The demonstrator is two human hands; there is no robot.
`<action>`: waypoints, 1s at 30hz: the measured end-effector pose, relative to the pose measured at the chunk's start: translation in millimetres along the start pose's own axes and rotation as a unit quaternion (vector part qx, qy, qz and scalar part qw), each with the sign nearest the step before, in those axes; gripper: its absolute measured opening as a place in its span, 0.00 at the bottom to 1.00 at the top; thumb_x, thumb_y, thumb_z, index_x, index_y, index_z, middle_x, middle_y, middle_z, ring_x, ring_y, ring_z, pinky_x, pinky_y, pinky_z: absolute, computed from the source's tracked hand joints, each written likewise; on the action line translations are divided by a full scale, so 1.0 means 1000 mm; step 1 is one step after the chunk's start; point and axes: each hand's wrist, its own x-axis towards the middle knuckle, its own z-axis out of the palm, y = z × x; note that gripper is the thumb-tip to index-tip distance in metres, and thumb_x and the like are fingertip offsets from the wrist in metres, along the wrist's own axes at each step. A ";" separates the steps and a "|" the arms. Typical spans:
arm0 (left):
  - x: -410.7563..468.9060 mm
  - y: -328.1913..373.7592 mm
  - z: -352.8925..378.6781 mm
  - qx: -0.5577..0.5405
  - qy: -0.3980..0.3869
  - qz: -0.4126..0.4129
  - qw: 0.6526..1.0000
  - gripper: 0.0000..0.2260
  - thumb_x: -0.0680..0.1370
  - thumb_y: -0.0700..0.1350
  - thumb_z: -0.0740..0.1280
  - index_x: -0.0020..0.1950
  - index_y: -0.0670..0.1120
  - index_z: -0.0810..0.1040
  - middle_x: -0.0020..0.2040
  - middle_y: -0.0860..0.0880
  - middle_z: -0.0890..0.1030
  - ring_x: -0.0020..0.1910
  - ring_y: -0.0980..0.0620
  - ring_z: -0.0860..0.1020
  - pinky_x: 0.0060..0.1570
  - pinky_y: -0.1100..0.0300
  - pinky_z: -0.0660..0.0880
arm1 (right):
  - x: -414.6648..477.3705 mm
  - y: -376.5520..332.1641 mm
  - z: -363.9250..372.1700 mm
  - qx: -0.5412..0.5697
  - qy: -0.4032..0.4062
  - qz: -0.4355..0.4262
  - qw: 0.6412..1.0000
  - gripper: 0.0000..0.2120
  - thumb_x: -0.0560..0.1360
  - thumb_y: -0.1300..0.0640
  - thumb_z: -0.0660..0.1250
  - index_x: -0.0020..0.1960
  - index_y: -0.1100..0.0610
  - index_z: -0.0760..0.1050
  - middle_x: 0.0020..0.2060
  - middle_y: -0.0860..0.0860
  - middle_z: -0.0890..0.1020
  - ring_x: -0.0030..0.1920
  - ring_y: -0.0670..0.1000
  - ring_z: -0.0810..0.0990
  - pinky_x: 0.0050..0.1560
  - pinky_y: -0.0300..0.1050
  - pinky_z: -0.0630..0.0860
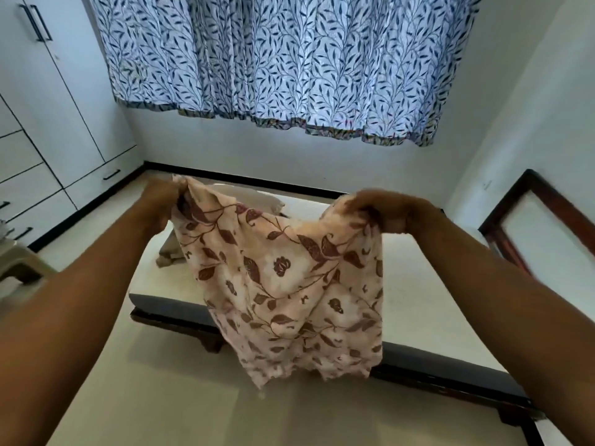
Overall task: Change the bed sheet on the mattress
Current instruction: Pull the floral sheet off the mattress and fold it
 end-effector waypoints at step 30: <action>-0.010 -0.002 -0.018 -0.097 -0.078 0.025 0.992 0.11 0.81 0.34 0.60 0.47 0.43 0.80 0.35 0.52 0.85 0.33 0.56 0.83 0.36 0.63 0.81 | -0.025 0.053 -0.050 -0.038 0.286 -0.007 0.957 0.04 0.75 0.67 0.71 0.44 0.60 0.83 0.40 0.54 0.83 0.39 0.53 0.80 0.30 0.40 0.78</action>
